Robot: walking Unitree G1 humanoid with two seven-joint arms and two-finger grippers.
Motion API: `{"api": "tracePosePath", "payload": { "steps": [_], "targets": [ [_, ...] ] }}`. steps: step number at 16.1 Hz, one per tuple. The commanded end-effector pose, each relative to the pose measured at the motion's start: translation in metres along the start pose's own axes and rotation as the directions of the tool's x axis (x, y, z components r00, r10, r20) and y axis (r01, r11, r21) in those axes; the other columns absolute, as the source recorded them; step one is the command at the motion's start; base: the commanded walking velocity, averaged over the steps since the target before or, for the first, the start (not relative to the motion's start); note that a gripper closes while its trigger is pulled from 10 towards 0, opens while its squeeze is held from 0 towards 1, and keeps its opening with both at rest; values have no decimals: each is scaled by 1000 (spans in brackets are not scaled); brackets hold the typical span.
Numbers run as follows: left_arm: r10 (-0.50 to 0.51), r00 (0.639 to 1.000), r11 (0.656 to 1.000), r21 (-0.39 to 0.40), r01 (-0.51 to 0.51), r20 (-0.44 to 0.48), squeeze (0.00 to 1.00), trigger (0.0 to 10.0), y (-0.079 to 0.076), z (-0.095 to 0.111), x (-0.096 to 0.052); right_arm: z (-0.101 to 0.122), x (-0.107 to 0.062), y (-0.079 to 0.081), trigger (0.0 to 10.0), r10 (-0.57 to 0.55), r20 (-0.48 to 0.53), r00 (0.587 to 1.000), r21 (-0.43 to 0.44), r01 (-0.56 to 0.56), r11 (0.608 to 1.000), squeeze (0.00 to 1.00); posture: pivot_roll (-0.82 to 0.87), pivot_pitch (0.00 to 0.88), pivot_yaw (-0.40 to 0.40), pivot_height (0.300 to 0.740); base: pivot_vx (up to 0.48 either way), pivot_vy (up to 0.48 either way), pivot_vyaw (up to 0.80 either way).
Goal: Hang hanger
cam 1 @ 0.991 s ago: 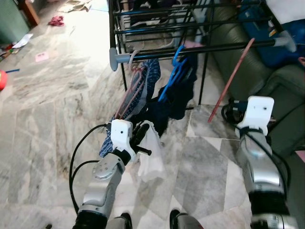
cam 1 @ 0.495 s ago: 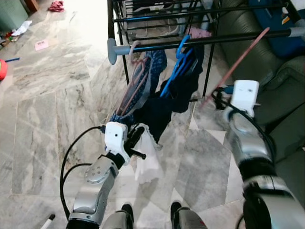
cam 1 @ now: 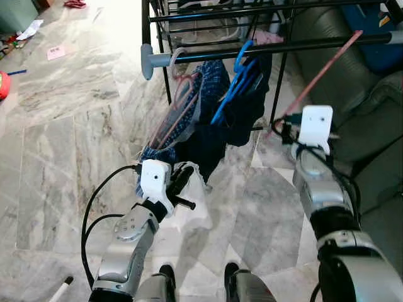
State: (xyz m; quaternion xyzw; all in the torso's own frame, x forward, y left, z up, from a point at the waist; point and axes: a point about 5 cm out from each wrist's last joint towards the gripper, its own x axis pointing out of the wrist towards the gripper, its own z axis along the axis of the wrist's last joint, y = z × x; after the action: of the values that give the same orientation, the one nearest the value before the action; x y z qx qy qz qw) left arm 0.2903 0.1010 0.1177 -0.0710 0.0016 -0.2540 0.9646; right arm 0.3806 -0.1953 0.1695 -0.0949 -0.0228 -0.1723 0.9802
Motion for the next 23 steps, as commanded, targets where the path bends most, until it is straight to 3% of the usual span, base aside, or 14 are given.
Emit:
{"api": "tracePosePath", "payload": {
  "steps": [1, 5, 8, 10, 13, 14, 16, 18, 22, 23],
  "targets": [
    [-7, 1000, 1000, 2, 7, 1, 0, 10000, -2, 0, -2, -3, -4, -6, 10000, -50, 0, 999, -16, 50, 999, 0, 61, 326, 29, 740, 0, 0, 0],
    [-28, 1000, 1000, 1, 28, 5, 0, 10000, -4, 3, 3, 15, -11, -27, 10000, -145, 150, 978, -53, 154, 987, 0, 41, 324, 44, 740, 0, 0, 0],
    [-37, 999, 999, 1, 37, 7, 0, 10000, -5, 4, 6, 37, -11, -23, 10000, -125, 253, 959, -55, 144, 988, 0, 38, 322, 52, 740, 0, 0, 0],
    [-37, 999, 999, 2, 37, 5, 0, 10000, -5, 3, 6, 39, -9, -13, 10000, -79, 244, 966, -26, 88, 996, 0, 41, 321, 53, 740, 0, 0, 0],
    [-36, 999, 999, 6, 36, -3, 0, 10000, -4, 1, 5, 34, 0, 15, 10000, 94, 143, 985, 86, -106, 991, 0, 54, 318, 52, 740, 0, 0, 0],
    [-34, 999, 999, 7, 34, -4, 0, 10000, -4, 1, 5, 33, 2, 17, 10000, 94, 129, 987, 74, -104, 992, 0, 59, 318, 52, 740, 0, 0, 0],
    [-32, 999, 999, 8, 32, -9, 0, 10000, -3, 0, 4, 27, 8, 14, 10000, 74, 68, 995, 81, -80, 994, 0, 69, 318, 49, 740, 0, 0, 0],
    [-27, 1000, 1000, 8, 27, -12, 0, 10000, -2, 0, 3, 23, 16, 0, 10000, 29, 33, 999, 40, -30, 999, 0, 74, 319, 47, 740, 0, 0, 0],
    [-28, 999, 1000, 2, 28, -17, 0, 10000, -3, -2, 2, 39, 23, -14, 10000, 30, 134, 991, -40, -25, 999, 0, 64, 320, 48, 740, 0, 0, 0],
    [-28, 999, 1000, 1, 28, -17, 0, 10000, -4, -2, 3, 44, 23, -14, 10000, 39, 164, 986, -25, -35, 999, 0, 57, 319, 50, 740, 0, 0, 0]
  ]
}}
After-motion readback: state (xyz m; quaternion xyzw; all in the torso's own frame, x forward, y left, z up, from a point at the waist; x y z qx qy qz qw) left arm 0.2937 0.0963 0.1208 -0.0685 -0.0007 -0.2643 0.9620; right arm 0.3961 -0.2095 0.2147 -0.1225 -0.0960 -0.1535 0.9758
